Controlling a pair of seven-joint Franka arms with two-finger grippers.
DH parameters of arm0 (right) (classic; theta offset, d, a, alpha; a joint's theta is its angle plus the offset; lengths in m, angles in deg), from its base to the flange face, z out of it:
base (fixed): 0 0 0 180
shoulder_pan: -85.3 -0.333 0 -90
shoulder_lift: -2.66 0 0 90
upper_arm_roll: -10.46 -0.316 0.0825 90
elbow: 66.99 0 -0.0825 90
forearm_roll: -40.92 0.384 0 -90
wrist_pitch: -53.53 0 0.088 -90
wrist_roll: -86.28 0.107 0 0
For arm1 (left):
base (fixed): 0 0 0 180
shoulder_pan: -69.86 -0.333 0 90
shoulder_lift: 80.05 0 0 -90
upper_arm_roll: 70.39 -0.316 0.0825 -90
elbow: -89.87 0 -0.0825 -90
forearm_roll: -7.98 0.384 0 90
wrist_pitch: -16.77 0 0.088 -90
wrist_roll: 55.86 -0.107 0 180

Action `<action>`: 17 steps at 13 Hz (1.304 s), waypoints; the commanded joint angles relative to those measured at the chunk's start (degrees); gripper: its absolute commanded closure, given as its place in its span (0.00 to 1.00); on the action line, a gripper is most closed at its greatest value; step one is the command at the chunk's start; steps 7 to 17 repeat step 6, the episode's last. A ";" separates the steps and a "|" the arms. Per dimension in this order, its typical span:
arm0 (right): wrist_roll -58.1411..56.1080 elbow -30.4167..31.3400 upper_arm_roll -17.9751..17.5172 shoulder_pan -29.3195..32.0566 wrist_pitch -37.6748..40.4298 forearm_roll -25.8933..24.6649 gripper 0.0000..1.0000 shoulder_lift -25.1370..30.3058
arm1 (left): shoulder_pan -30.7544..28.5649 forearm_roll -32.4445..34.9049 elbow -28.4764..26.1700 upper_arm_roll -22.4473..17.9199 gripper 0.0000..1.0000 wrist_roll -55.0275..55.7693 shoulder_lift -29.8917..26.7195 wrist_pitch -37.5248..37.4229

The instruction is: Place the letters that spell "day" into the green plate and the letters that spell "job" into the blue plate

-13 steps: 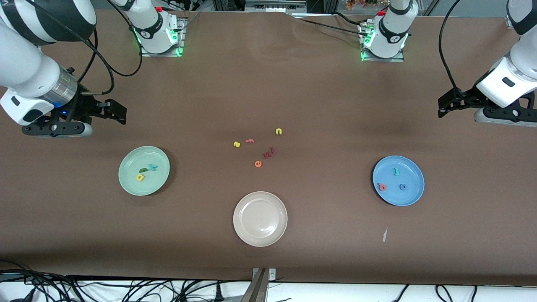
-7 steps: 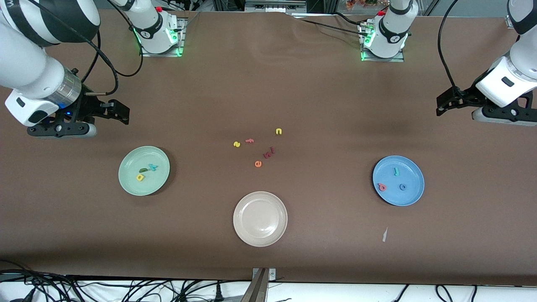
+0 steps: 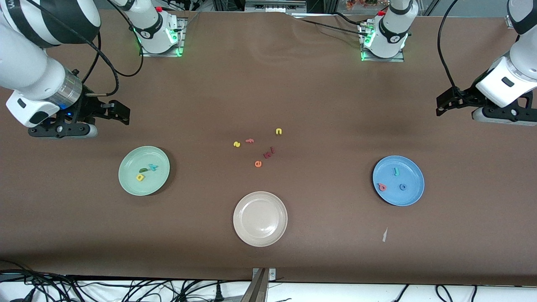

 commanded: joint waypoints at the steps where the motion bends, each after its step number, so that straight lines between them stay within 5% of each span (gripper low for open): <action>1: -0.59 -1.88 -0.02 -0.11 1.21 -0.67 0.00 -0.81 | 0.76 -1.38 0.89 -0.66 0.00 0.14 0.04 -1.26; 17: -0.68 -1.88 -0.02 -0.11 1.21 -0.76 0.00 -0.81 | 0.76 -1.38 0.89 -0.57 0.00 0.05 -0.05 -1.87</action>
